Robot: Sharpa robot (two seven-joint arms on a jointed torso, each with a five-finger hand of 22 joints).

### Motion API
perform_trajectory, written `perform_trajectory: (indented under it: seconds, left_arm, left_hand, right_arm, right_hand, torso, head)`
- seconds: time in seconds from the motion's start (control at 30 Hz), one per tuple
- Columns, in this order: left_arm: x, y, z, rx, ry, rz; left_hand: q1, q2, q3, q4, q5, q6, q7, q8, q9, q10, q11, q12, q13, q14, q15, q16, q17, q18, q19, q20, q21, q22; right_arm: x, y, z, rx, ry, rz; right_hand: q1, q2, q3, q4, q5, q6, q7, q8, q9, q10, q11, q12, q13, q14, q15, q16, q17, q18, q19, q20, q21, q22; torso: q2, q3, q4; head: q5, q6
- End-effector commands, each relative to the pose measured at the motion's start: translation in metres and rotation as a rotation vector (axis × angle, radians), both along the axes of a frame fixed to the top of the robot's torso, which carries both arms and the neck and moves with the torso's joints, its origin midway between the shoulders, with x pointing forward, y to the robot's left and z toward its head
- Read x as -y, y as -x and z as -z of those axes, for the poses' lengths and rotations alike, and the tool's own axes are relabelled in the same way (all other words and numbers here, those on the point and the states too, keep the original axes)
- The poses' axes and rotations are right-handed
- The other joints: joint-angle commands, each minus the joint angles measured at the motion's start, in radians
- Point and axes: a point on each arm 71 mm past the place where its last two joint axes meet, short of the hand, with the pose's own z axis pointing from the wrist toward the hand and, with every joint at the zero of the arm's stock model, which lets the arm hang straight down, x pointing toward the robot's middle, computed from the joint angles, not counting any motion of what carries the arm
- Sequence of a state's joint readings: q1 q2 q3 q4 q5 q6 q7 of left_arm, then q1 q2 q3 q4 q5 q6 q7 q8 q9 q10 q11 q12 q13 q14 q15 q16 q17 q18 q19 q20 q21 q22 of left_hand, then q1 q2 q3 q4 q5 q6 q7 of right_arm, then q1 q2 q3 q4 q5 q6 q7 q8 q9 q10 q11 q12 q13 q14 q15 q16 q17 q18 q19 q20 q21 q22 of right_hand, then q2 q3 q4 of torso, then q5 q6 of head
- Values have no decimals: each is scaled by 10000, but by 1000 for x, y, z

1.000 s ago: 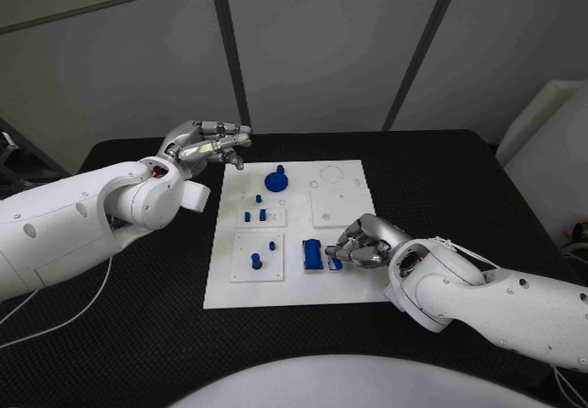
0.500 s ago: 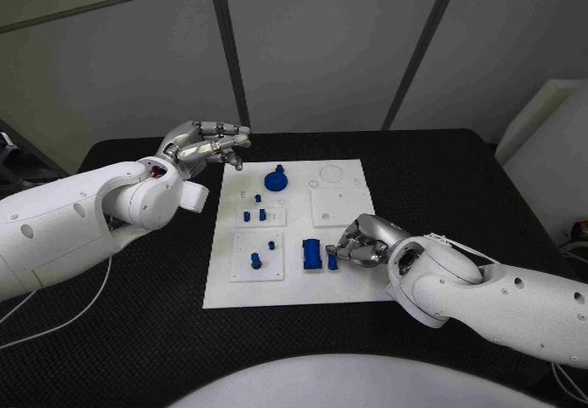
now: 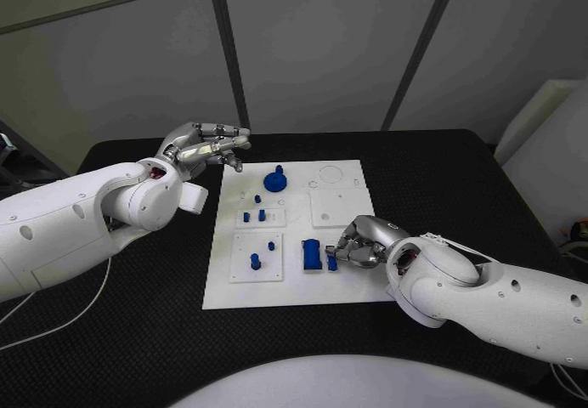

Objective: Assemble the parts on the task board

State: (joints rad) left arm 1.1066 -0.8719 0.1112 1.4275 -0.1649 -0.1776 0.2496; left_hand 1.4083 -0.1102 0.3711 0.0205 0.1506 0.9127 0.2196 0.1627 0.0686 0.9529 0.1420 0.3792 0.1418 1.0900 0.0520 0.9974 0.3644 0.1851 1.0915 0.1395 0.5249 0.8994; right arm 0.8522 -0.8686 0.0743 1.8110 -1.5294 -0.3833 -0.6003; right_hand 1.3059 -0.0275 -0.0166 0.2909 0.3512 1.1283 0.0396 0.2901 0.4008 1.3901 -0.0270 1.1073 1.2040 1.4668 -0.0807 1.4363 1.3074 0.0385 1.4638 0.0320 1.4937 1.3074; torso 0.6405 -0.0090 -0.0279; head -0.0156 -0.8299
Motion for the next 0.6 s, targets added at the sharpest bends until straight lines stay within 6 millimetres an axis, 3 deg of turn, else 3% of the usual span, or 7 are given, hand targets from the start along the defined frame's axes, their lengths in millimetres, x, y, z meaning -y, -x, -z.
perform_trajectory:
  seconds: [0.03, 0.17, 0.27, 0.6]
  left_arm:
    - [2, 0, -1, -10, 78, 148]
    - [2, 0, -1, -15, 79, 154]
    - [2, 0, -1, -15, 81, 158]
    - [2, -1, -1, -19, 76, 145]
  left_hand:
    - [-4, 45, -71, -15, -22, -89, -14, 9, -9, -82, -9, 60, -11, -79, 16, -49, -14, -26, -2, 59, -58, -9]
    - [-4, 45, -71, -15, -22, -89, -14, 9, -9, -82, -9, 60, -11, -79, 16, -49, -14, -26, -2, 59, -58, -9]
    - [-4, 45, -71, -15, -22, -89, -14, 9, -9, -82, -9, 60, -11, -79, 16, -49, -14, -26, -2, 59, -58, -9]
    - [-7, 47, -77, -12, -22, -103, -9, 9, -10, -98, -3, 64, -12, -88, 21, -52, -18, -28, -7, 62, -63, -14]
  right_arm:
    - [-1, 0, -1, 171, 144, -105]
    - [-1, 0, -4, 396, -103, 39]
    - [-1, 1, -7, 614, -372, 145]
    - [6, 7, -12, 647, -1366, -583]
  right_hand:
    - [-232, -8, -149, -15, 140, -39, 63, 47, 34, 78, 11, 42, 26, 685, -55, 54, 750, -108, 342, -38, 38, 1604]
    - [-624, 54, -383, -9, 487, -56, 70, 58, 76, 78, 19, 42, 55, 683, -47, 50, 751, -109, 343, -32, 39, 1611]
    - [-798, 48, -531, 1, 497, -67, 77, 62, 97, 70, 24, 24, 57, 682, -45, 49, 754, -109, 342, -28, 39, 1612]
    - [-894, -46, -1078, -58, -599, -169, 107, 65, 189, -42, 53, -187, -30, 662, -19, -16, 688, -88, 281, -4, -23, 1543]
  torso:
    - [1, 1, 0]
    - [-7, 6, 0]
    - [-7, 7, -1]
    - [-12, 5, -15]
  head:
    - [-10, 11]
    - [-21, 10]
    - [-23, 22]
    - [-21, 65]
